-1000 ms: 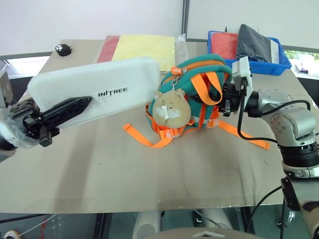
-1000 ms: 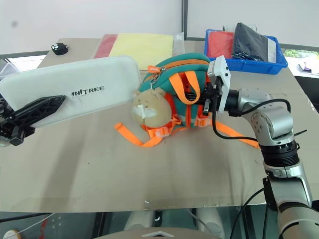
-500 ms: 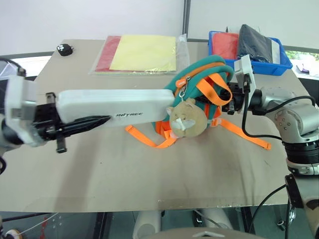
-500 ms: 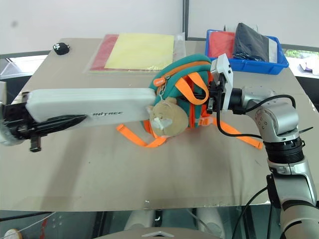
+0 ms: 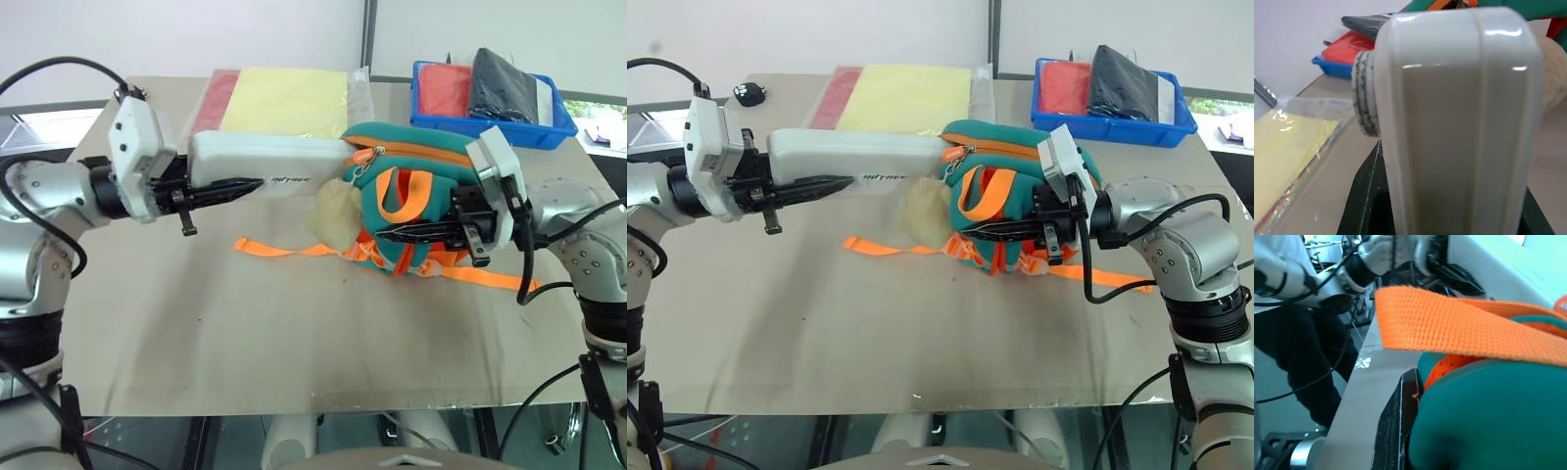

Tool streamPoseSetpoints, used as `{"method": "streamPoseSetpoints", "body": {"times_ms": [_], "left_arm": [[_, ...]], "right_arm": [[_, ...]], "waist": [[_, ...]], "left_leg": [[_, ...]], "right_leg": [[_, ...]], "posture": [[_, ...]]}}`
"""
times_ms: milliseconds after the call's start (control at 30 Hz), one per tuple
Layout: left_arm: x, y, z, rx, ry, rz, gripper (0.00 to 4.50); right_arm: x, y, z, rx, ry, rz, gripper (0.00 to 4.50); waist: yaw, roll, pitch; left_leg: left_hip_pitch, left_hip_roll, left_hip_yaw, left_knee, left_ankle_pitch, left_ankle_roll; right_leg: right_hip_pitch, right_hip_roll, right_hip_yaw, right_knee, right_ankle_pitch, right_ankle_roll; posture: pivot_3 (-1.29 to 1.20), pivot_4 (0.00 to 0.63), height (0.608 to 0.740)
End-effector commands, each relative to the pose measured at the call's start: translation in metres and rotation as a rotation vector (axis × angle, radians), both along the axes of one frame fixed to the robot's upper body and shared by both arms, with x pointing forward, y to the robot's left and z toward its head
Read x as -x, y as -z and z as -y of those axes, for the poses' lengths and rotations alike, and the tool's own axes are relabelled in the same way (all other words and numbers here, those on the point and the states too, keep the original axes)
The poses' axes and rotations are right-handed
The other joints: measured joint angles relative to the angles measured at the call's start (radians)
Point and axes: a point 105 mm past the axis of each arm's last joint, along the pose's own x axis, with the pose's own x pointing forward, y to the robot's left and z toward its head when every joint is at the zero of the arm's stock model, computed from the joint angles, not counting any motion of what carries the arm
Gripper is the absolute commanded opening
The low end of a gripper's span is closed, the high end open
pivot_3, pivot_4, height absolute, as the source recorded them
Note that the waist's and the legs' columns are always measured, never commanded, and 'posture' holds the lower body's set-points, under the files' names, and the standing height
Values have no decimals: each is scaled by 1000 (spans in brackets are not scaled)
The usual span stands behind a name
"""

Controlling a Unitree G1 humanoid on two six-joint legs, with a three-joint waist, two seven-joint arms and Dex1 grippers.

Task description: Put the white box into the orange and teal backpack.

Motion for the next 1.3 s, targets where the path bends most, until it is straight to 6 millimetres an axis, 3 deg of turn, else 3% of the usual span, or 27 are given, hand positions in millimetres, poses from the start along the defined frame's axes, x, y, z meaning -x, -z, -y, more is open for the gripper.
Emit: {"method": "streamPoseSetpoints", "body": {"times_ms": [33, 167, 300, 433, 500, 633, 767, 900, 1000, 1067, 1100, 1200, 1267, 1300], "left_arm": [[-7, -12, 10, -41, 74, 125, 966], [-15, -25, 20, -93, 141, 250, 966], [-14, -51, 32, -61, 269, 371, 966], [-13, -52, 35, -58, 329, 364, 966], [-9, -46, 44, -25, 380, 312, 966], [4, -1, 73, -18, 495, 80, 966], [8, 13, 98, 40, 518, -18, 966], [-4, 42, 129, 13, 481, -71, 966], [-19, 50, 147, 39, 404, -106, 966], [-21, 42, 141, 91, 360, -110, 2043], [-23, 38, 136, 118, 334, -107, 2356], [-15, 23, 100, 245, 287, -208, 3707], [-5, 13, 76, 333, 277, -327, 4444], [-1, 9, 67, 369, 263, -384, 4444]], "right_arm": [[23, -15, -3, -30, -120, 56, 41], [26, -16, -3, -41, -138, 42, 41], [29, -24, -1, -84, -151, 29, 41], [30, -29, 0, -108, -152, 28, 41], [30, -29, 0, -116, -148, 28, 41], [18, -22, -5, -129, -59, 59, 41], [11, -9, -4, -107, 12, 67, 41], [13, 5, 3, -80, 64, 59, 41], [12, 9, 5, -84, 116, 62, 41], [5, 13, 7, -79, 185, 68, 0], [1, 15, 8, -77, 220, 69, 0], [-7, 19, 11, -84, 285, 65, 0], [-11, 23, 12, -82, 315, 54, 0], [-12, 24, 13, -79, 319, 52, 0]], "waist": [[5, 0, 0], [6, 0, 0], [5, 0, 0], [0, 0, 0], [-4, 0, 0], [-7, 0, 0], [-5, 0, 0], [0, 0, 0], [0, 0, 0], [-7, 0, 0], [-13, 0, 0], [-29, 0, 0], [-41, 0, 0], [-40, 0, 0]], "left_leg": [[0, 0, 0, 0, 0, 0], [-4, 0, -2, 4, 0, 0], [-9, 0, -3, 9, 0, 0], [-10, 0, -3, 10, -1, 1], [-10, 0, -3, 10, -1, 1], [-9, 1, -4, 10, -1, 1], [-10, 1, -5, 12, -1, 1], [-8, 0, -6, 13, -1, 1], [-8, 0, -6, 14, 0, 1], [-8, 0, -6, 14, 0, 1], [-7, 0, -6, 14, 0, 1], [-5, 1, -6, 12, 0, 1], [-5, 3, -6, 12, 0, 1], [-5, 4, -6, 11, 0, 1]], "right_leg": [[0, 0, 0, 0, 0, 0], [-1, 0, -2, 0, 0, 0], [-3, 1, -3, 0, 0, 1], [-3, 1, -3, 0, 0, 1], [-3, 1, -3, 1, 0, 1], [-3, 1, -3, 2, 0, 1], [-3, 1, -4, 4, 0, 1], [0, 1, -4, 4, 0, 1], [0, 1, -4, 4, 1, 2], [0, 1, -3, 4, 1, 2], [0, 1, -3, 4, 1, 2], [0, 3, -1, 5, 1, 2], [0, 5, -1, 6, 1, 1], [-1, 5, -1, 5, 1, 1]], "posture": [[0, 150, 740], [0, 150, 740], [0, 150, 740], [0, 150, 740], [0, 150, 740], [0, 150, 740], [0, 150, 740], [0, 150, 740], [0, 150, 740], [0, 150, 740], [0, 150, 740], [0, 150, 740], [0, 150, 740], [0, 150, 740]]}}
